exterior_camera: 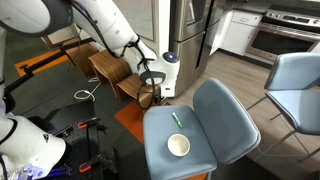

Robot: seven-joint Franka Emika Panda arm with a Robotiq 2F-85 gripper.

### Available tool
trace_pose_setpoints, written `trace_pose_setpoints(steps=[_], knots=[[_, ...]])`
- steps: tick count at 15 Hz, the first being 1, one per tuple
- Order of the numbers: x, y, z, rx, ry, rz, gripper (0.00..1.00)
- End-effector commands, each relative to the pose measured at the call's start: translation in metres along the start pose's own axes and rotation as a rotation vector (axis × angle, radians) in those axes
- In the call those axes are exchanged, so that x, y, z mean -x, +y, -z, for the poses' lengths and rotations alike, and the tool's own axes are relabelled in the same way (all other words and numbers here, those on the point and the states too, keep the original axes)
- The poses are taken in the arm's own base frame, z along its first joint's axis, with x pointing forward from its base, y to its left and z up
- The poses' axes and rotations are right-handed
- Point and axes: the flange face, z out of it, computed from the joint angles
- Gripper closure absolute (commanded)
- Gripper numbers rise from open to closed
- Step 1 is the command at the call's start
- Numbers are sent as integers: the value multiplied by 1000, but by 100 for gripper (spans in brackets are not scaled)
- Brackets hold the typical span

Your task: Put the green marker inside the white bowl

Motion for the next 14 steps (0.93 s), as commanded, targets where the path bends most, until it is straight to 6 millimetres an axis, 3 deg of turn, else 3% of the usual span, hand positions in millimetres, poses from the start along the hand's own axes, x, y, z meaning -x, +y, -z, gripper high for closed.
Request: trace_pose_setpoints(steps=[1,7,14], knots=[[-17,-21,-41,-63,-6,-187,0],[-47,-29,-110,-58,-35,-318,0],[-78,-36,-149,-65,-37,-307,0]])
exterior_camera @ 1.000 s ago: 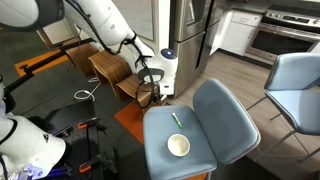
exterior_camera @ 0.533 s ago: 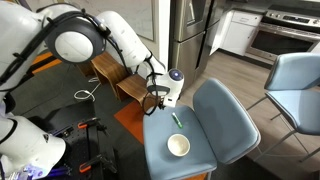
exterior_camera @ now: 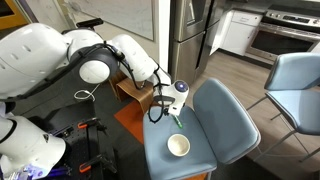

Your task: Put the green marker inside the white bowl

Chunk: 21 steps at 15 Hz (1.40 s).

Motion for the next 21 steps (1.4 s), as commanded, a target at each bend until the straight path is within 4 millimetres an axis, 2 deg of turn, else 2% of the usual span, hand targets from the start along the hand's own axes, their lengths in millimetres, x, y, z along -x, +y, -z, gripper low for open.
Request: trace_pose_setpoints(steps=[1,4,6,7,9,17,18,19,21], knots=[[-10,-11,-13,-5,-8,-13,0],[-21,-13,-26,9,-13,-20,0],[-27,-12,-35,23,-16,-22,8],[-30,-13,-39,27,-20,-17,25],[-33,-14,-45,35,-23,-9,36],[-39,-22,-53,55,-27,11,97],[-39,-22,-51,55,-25,12,100],[-39,-23,-49,59,-23,12,95],[-35,-27,-38,51,-32,15,95]])
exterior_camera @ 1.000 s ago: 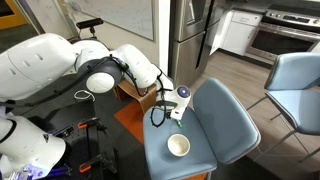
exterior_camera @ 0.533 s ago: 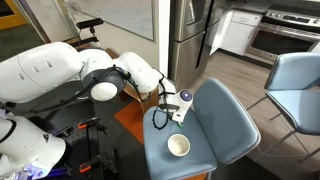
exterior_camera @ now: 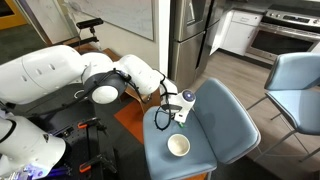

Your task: Put the green marker inside the white bowl

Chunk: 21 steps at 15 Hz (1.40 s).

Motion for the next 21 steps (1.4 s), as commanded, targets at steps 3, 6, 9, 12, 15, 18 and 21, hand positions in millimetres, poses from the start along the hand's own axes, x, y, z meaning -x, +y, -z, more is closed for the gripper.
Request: trace_pose_setpoints(steps=[3,6,9,12,15,18,21], knots=[[8,-9,38,2,-26,-8,95],[0,-7,68,-11,-16,-41,95],[-24,7,94,-27,-13,-90,95],[-56,29,114,-29,-3,-139,95],[-87,50,127,-19,0,-206,95],[-107,67,126,7,23,-245,95],[-121,78,122,35,54,-262,95]])
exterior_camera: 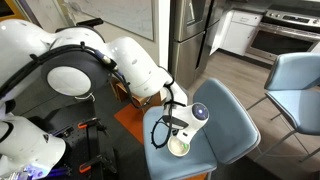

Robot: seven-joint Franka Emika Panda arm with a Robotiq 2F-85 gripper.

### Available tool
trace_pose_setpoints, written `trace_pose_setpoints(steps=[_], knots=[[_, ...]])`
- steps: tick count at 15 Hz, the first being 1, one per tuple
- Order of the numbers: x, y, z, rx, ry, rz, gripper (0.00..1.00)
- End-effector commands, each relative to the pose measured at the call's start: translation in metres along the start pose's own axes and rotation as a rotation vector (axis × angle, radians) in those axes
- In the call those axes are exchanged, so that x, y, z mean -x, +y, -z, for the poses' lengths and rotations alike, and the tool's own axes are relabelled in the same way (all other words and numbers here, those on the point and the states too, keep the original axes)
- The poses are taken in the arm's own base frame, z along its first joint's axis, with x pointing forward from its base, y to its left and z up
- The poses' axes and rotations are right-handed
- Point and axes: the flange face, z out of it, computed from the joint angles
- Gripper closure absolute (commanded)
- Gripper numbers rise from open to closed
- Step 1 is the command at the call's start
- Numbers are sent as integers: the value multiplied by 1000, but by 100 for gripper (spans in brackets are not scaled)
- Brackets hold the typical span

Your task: Put the green marker inside the white bowl

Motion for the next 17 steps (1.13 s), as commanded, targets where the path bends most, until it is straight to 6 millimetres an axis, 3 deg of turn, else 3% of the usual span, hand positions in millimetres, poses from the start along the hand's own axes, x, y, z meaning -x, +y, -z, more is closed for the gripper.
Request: trace_pose_setpoints(steps=[1,2,3,4,5,9,12,17], knots=[[-7,9,3,12,35,-24,95],[-10,11,3,18,45,-22,95],[-11,11,2,25,58,-15,80],[-11,12,2,23,67,-4,55],[-10,12,2,24,74,4,54],[14,9,20,20,115,96,25],[51,8,58,6,180,230,3],[113,23,118,49,218,423,0]])
